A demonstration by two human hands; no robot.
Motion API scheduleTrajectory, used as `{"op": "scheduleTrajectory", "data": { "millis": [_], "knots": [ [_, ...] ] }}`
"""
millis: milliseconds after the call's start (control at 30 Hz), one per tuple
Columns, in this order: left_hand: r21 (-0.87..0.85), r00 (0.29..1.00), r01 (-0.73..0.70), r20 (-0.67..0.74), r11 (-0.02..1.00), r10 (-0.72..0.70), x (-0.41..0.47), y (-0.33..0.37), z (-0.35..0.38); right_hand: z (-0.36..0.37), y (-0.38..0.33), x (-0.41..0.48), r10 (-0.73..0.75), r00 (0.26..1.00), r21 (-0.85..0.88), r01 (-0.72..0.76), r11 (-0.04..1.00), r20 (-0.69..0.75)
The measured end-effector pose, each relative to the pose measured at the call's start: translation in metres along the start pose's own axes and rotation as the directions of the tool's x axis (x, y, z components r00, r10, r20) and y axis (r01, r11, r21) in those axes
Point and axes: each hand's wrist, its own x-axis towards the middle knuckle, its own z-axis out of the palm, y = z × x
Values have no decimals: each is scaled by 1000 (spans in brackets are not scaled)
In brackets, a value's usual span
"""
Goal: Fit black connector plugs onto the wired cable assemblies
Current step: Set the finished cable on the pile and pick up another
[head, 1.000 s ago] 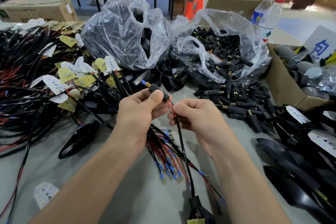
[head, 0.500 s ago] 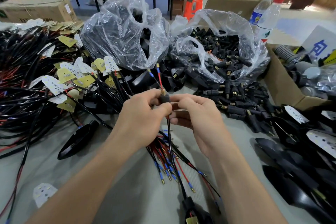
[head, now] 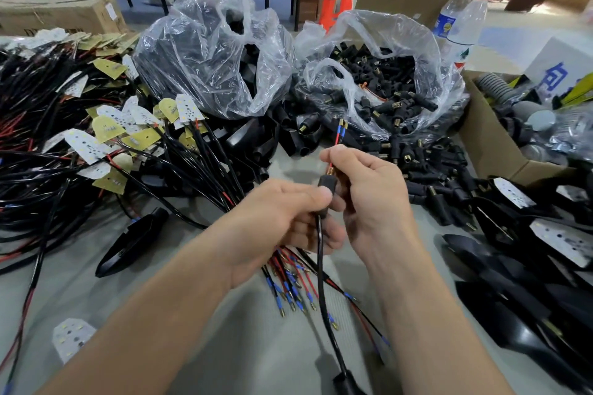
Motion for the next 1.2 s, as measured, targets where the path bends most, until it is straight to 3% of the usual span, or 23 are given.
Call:
{"op": "scheduleTrajectory", "data": {
  "millis": [100, 300, 467, 733, 1000, 1100, 1133, 1200],
  "knots": [
    [-203, 988, 79, 147, 976, -49, -5, 3, -4, 3, 2, 0, 2, 1000, 33, -2, 999, -1],
    [53, 965, 127, 223, 990, -136, -7, -7, 4, -16, -1, 23, -26, 946, 163, 83, 983, -323],
    [146, 959, 163, 207, 976, -192, -3, -12, 1, -36, 0, 36, -89, 876, 110, 159, 981, -474],
    [242, 889, 203, 361, 949, -282, -4, -13, -16, -54, -6, 46, -174, 833, 63, 242, 968, -525],
    [154, 860, 282, 396, 947, -320, -10, -2, -38, -63, -6, 48, -124, 817, 116, 226, 967, -563],
    [78, 900, 267, 337, 960, -278, -10, 0, -38, -57, -7, 47, -25, 891, 204, 131, 970, -453],
    [77, 917, 236, 311, 969, -248, -10, 0, -38, -54, -6, 44, 25, 942, 156, 29, 987, -336],
    [89, 941, 182, 274, 979, -200, -8, 1, -37, -41, -3, 32, 123, 992, -115, -124, 986, -13]
  ]
}}
